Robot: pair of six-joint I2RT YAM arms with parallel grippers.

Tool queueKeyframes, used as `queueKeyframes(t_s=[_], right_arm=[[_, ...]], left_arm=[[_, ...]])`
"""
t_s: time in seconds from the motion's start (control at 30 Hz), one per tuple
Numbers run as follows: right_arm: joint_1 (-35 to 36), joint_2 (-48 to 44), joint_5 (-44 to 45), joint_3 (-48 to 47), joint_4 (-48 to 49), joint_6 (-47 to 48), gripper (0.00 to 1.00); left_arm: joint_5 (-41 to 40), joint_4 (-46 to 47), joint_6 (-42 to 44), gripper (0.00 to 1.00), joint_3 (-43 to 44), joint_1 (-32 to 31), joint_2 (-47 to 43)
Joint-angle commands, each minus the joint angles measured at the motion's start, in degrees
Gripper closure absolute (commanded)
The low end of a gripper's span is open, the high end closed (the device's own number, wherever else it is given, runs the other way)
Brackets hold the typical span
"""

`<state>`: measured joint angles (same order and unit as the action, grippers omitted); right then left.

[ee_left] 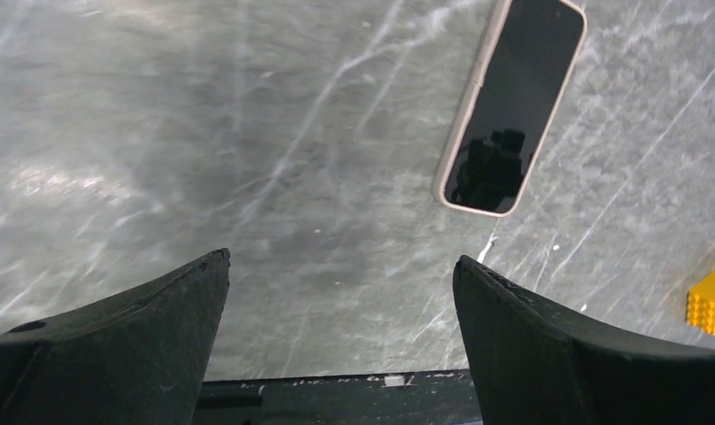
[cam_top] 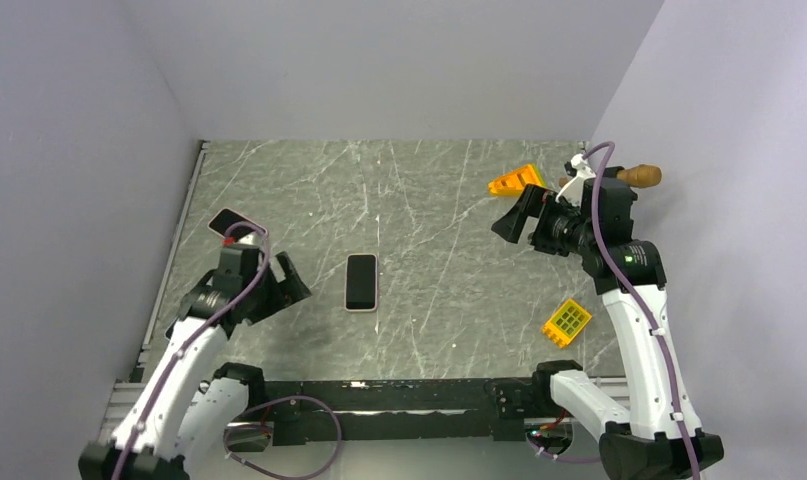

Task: Take the phone out of the phone case
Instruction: Pick up the phone at the center of the board.

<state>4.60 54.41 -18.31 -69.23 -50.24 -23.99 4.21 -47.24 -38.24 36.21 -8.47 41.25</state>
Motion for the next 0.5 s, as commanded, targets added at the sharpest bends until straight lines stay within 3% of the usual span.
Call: queueKeyframes(t_s=[0.0,0.27,0.47], right_arm=[[0.2,-1.4,-4.7,1.3,3.8,1.1,0.0],[0.3,-3.7,-3.3,2.3,1.3,0.1,0.0],[0.3,-5.6,-2.1,2.0,-0.3,-0.3,0.0]], left_arm=[[2.9,11.1,0.0,0.01,4.6,-6.7,12.2],[0.7,17.1,0.8,0.01,16.8,-16.0,33.2],[-7.1,5.7,0.3,0.01,34.0,-20.3,52.1]])
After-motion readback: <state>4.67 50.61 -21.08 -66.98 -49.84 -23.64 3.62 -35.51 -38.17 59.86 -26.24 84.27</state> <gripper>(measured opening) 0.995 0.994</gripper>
